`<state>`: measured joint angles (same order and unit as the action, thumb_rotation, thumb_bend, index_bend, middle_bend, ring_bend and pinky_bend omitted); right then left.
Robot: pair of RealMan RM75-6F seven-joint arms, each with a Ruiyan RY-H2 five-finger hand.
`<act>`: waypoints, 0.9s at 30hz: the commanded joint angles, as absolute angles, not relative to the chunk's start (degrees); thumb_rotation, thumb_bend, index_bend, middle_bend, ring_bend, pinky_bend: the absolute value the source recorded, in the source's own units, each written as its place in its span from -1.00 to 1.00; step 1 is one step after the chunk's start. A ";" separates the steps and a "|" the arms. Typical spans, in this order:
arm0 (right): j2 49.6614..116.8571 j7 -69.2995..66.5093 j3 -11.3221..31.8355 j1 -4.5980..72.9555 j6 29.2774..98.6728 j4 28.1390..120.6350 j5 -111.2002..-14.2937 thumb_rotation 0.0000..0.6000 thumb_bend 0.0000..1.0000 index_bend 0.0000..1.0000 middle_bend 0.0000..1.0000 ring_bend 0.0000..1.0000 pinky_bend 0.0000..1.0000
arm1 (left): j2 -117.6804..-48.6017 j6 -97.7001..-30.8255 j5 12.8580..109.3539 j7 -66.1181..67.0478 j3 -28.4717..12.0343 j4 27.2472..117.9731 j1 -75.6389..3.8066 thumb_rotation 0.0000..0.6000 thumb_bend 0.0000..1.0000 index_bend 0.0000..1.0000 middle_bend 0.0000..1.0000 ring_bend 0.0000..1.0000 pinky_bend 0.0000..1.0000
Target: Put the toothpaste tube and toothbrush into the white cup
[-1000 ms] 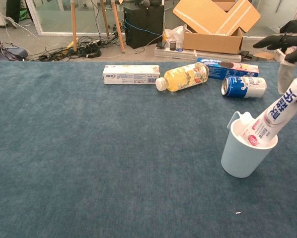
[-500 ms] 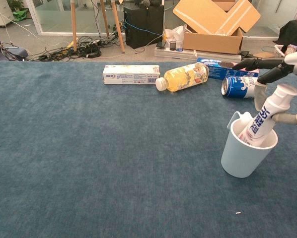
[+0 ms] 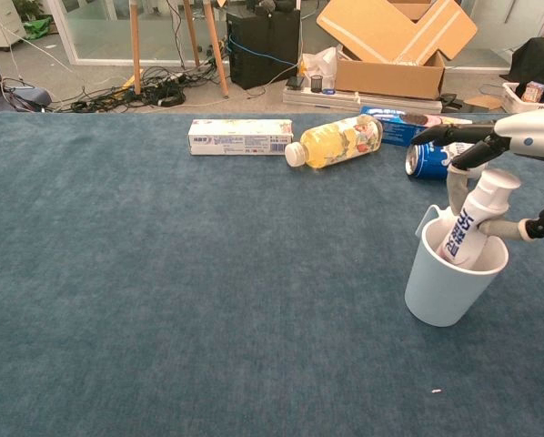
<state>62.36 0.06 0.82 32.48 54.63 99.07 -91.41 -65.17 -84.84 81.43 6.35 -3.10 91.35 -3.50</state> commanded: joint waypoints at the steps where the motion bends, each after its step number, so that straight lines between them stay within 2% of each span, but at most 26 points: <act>1: 62.75 0.13 0.75 32.70 54.29 98.73 -91.08 1.00 -0.40 0.31 -1.00 -1.00 -0.87 | -65.17 -84.86 81.44 6.31 -3.11 91.35 -3.49 1.00 -1.00 0.40 -0.12 -0.23 -0.30; 20: 64.28 -0.43 0.00 33.57 53.45 96.80 -90.36 1.00 -0.41 0.31 -1.00 -1.00 -0.87 | -65.05 -85.15 81.63 6.33 -3.12 91.52 -3.39 1.00 -1.00 0.40 -0.12 -0.23 -0.30; 27: 64.05 -0.90 -0.26 33.63 53.77 96.78 -90.59 1.00 -0.41 0.16 -1.00 -1.00 -0.87 | -65.09 -85.13 81.66 6.44 -3.12 91.52 -3.42 1.00 -1.00 0.40 -0.12 -0.23 -0.30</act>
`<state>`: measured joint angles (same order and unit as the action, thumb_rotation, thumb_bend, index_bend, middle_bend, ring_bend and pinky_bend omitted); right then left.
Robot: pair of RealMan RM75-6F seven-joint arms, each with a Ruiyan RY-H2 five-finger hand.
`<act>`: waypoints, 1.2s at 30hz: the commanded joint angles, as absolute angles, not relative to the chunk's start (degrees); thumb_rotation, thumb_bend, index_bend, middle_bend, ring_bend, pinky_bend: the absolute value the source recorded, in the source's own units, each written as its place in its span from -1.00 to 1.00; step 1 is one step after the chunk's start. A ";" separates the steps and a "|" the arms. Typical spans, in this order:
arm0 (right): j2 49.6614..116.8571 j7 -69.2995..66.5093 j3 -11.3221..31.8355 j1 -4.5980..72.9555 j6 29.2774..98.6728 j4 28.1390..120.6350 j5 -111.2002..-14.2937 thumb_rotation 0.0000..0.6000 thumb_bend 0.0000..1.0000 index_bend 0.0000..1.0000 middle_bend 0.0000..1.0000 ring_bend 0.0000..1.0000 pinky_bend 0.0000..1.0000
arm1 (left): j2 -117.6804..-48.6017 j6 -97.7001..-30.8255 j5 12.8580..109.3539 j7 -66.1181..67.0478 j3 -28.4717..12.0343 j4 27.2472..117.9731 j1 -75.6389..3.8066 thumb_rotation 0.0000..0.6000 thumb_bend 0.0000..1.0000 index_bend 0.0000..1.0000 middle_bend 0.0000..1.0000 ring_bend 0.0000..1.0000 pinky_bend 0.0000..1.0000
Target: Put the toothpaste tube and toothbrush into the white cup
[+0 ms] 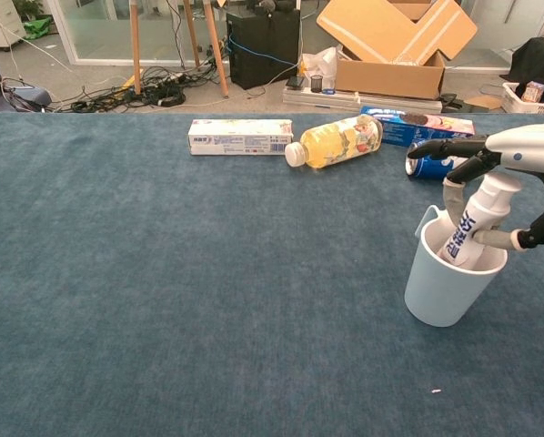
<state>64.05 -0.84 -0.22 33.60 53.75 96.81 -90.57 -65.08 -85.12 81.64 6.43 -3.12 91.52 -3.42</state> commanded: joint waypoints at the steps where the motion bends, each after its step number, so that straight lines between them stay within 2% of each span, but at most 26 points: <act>1: 64.06 -0.95 -0.30 33.65 53.77 96.76 -90.62 1.00 -0.42 0.13 -1.00 -1.00 -0.87 | -65.10 -85.13 81.66 6.45 -3.12 91.51 -3.42 1.00 -1.00 0.40 -0.12 -0.23 -0.30; 24: 64.55 -2.49 -0.72 34.37 53.73 95.97 -90.94 1.00 -0.44 -0.46 -1.00 -1.00 -0.87 | -65.06 -85.13 81.67 6.35 -3.13 91.52 -3.40 1.00 -1.00 0.40 -0.12 -0.23 -0.30; 36: 62.91 -3.39 -1.36 33.91 55.26 96.90 -92.26 1.00 -0.44 -0.62 -1.00 -1.00 -0.87 | -65.10 -85.00 81.59 6.37 -3.13 91.45 -3.44 1.00 -1.00 0.40 -0.12 -0.23 -0.30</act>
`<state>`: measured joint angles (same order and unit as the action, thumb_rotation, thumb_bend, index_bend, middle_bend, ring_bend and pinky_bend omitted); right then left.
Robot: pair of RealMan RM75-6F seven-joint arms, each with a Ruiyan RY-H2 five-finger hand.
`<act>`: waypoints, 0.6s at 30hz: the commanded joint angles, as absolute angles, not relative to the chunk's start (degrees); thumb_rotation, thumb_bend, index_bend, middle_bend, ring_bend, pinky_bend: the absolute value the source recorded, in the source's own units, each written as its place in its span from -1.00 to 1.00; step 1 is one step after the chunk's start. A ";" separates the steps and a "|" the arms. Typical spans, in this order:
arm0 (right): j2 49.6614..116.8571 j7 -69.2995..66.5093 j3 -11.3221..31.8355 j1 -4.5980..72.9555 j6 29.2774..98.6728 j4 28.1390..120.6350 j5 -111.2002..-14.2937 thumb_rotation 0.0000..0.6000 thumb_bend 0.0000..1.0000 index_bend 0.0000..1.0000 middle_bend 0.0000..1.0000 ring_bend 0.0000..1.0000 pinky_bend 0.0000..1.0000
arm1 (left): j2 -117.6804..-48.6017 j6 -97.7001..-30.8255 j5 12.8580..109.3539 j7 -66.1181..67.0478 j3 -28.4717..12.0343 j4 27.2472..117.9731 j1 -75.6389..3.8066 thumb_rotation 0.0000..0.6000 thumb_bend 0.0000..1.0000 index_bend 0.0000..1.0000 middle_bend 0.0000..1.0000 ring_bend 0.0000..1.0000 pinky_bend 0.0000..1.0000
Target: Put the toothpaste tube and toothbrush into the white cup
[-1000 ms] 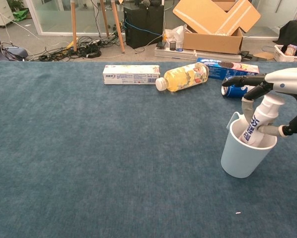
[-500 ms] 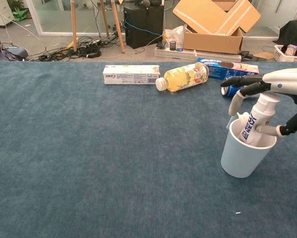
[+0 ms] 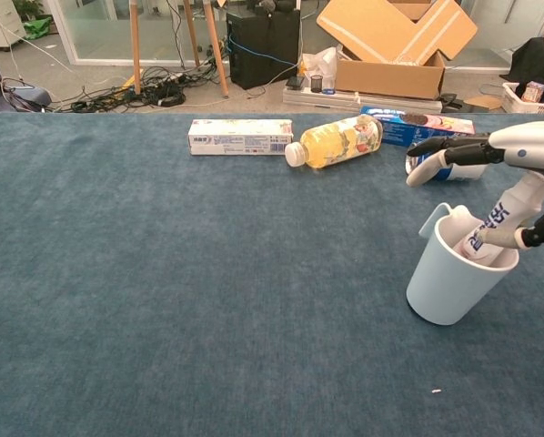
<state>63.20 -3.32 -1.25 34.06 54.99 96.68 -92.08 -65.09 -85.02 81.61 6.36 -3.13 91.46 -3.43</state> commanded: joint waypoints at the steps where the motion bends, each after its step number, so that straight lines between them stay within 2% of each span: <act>1: 62.71 -3.43 -1.41 33.83 55.44 97.03 -92.34 1.00 -0.44 -0.63 -1.00 -1.00 -0.87 | -65.11 -84.97 81.57 6.40 -3.13 91.46 -3.44 1.00 -1.00 0.40 -0.12 -0.23 -0.30; 12: 61.83 -4.11 -1.56 33.53 56.30 97.38 -92.90 1.00 -0.45 -0.64 -1.00 -1.00 -0.87 | -65.22 -84.89 81.47 6.63 -3.15 91.41 -3.49 1.00 -1.00 0.40 -0.12 -0.23 -0.30; 18: 58.77 -4.98 -1.02 32.42 60.53 99.91 -94.84 1.00 -0.45 -0.64 -1.00 -1.00 -0.87 | -65.07 -85.06 81.58 6.35 -3.13 91.45 -3.40 1.00 -1.00 0.40 -0.12 -0.23 -0.30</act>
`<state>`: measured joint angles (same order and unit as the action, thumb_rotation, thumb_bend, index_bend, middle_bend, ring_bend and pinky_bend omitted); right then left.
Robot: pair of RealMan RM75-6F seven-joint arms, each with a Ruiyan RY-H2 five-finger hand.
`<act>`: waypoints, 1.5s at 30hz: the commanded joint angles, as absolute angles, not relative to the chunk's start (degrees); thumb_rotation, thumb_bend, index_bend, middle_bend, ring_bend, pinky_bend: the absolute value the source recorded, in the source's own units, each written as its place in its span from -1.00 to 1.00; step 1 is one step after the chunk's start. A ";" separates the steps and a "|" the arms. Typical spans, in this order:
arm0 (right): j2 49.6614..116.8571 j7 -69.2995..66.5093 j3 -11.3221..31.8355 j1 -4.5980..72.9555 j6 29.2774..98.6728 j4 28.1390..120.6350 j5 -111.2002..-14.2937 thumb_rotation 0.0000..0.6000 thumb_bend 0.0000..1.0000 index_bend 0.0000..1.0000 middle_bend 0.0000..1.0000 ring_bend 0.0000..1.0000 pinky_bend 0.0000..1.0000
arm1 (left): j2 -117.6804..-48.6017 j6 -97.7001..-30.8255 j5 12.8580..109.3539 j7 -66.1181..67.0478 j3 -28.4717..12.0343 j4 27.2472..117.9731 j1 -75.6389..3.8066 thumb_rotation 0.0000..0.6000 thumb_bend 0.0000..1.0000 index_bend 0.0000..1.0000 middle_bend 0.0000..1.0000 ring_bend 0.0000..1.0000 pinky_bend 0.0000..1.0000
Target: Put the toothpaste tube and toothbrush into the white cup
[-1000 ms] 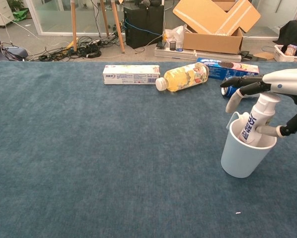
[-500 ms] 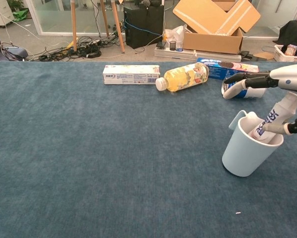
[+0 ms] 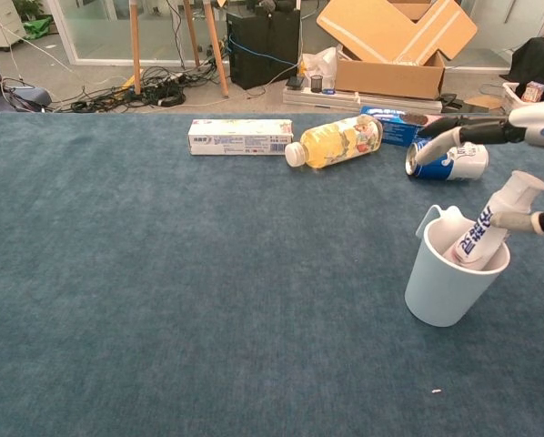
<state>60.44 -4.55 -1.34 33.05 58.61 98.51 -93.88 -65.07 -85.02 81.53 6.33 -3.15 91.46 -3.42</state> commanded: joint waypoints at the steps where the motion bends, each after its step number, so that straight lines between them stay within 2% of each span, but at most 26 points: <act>1: 57.71 -5.00 -0.83 32.10 61.66 100.77 -95.30 1.00 -0.45 -0.64 -1.00 -1.00 -0.87 | -65.09 -85.06 81.60 6.38 -3.12 91.46 -3.40 1.00 -1.00 0.40 -0.12 -0.23 -0.30; 9: 50.49 -2.70 0.29 28.81 69.52 106.47 -97.69 1.00 -0.46 -0.71 -1.00 -1.00 -0.85 | -65.33 -84.99 81.48 6.99 -3.12 91.41 -3.45 1.00 -1.00 0.40 -0.12 -0.23 -0.30; 12: 48.66 1.26 1.09 25.92 74.04 107.88 -96.62 1.00 -0.46 -0.75 -0.95 -0.99 -0.53 | -65.30 -85.19 81.55 6.95 -3.14 91.47 -3.38 1.00 -1.00 0.40 -0.12 -0.23 -0.30; 13: 48.21 3.30 1.43 24.56 75.85 108.37 -95.65 1.00 -0.46 -0.76 -0.88 -0.95 -0.37 | -65.29 -85.25 81.61 6.98 -3.11 91.48 -3.36 1.00 -1.00 0.40 -0.12 -0.23 -0.30; 15: 47.61 6.01 1.71 22.65 77.91 109.03 -93.88 1.00 -0.46 -0.76 -0.62 -0.71 -0.06 | -65.31 -85.32 81.73 7.05 -3.08 91.54 -3.35 1.00 -1.00 0.40 -0.12 -0.23 -0.30; 18: 46.51 8.88 1.54 20.28 78.69 109.81 -90.21 1.00 -0.46 -0.76 -0.26 -0.30 0.25 | -65.39 -85.36 81.90 7.31 -3.01 91.57 -3.36 1.00 -1.00 0.40 -0.12 -0.23 -0.30; 20: 46.11 9.97 1.45 19.20 78.33 109.78 -87.58 1.00 -0.46 -0.76 -0.11 -0.04 0.40 | -65.45 -85.35 81.97 7.51 -2.97 91.60 -3.39 1.00 -1.00 0.40 -0.12 -0.23 -0.30; 22: 46.28 10.07 1.56 18.36 77.87 109.54 -84.87 1.00 -0.46 -0.76 0.02 0.14 0.52 | -65.51 -85.34 82.01 7.65 -2.96 91.62 -3.42 1.00 -1.00 0.40 -0.12 -0.23 -0.30; 26: 46.98 8.07 2.21 17.41 76.15 109.34 -79.19 1.00 -0.46 -0.76 0.25 0.38 0.72 | -65.55 -85.31 81.97 7.72 -2.96 91.63 -3.42 1.00 -1.00 0.40 -0.12 -0.23 -0.30; 31: 47.81 5.43 3.42 17.08 72.43 109.26 -70.69 1.00 -0.46 -0.76 0.37 0.51 0.82 | -65.50 -85.35 81.93 7.56 -3.01 91.62 -3.40 1.00 -1.00 0.40 -0.12 -0.23 -0.30; 37: 46.72 -2.12 4.91 18.28 62.65 109.66 -59.96 1.00 -0.45 -0.82 0.40 0.53 0.83 | -65.49 -85.12 81.83 7.41 -3.01 91.54 -3.47 1.00 -1.00 0.40 -0.12 -0.23 -0.30; 45: 46.35 -10.78 6.63 19.08 53.87 108.84 -52.73 1.00 -0.41 -0.95 0.40 0.53 0.83 | -65.53 -85.02 81.81 7.45 -2.96 91.50 -3.49 1.00 -1.00 0.40 -0.12 -0.23 -0.30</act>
